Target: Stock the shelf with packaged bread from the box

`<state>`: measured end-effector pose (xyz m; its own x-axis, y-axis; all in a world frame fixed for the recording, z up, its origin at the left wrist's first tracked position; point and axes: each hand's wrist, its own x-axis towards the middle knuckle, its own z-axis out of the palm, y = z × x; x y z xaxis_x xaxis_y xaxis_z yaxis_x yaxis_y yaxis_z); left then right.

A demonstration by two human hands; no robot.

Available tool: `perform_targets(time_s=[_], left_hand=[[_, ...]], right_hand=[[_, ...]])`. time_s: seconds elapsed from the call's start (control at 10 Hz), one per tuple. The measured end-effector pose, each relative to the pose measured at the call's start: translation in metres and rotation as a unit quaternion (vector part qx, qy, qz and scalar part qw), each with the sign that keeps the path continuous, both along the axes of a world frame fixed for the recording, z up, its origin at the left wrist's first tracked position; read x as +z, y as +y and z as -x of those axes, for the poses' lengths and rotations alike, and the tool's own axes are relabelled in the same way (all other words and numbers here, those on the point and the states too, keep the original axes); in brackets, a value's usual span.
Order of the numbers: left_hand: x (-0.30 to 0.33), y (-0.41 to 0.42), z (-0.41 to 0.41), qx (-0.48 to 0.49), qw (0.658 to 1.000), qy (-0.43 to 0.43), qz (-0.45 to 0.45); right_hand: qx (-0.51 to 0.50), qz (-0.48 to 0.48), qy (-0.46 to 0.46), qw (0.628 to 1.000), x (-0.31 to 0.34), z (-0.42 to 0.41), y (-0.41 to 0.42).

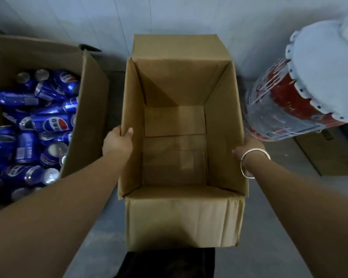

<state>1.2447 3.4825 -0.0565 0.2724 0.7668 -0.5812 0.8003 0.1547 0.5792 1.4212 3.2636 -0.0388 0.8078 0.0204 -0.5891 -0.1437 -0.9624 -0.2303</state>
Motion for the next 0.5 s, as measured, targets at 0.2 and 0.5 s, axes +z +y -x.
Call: perform_targets(time_s=[0.2, 0.5], left_hand=[[-0.011, 0.004, -0.002, -0.021, 0.998, 0.016, -0.054], [0.085, 0.013, 0.007, -0.011, 0.998, 0.041, 0.038]], right_hand=[[-0.009, 0.028, -0.036, 0.999, -0.008, -0.001, 0.013], [0.028, 0.018, 0.102, 0.994, 0.103, 0.030, 0.018]])
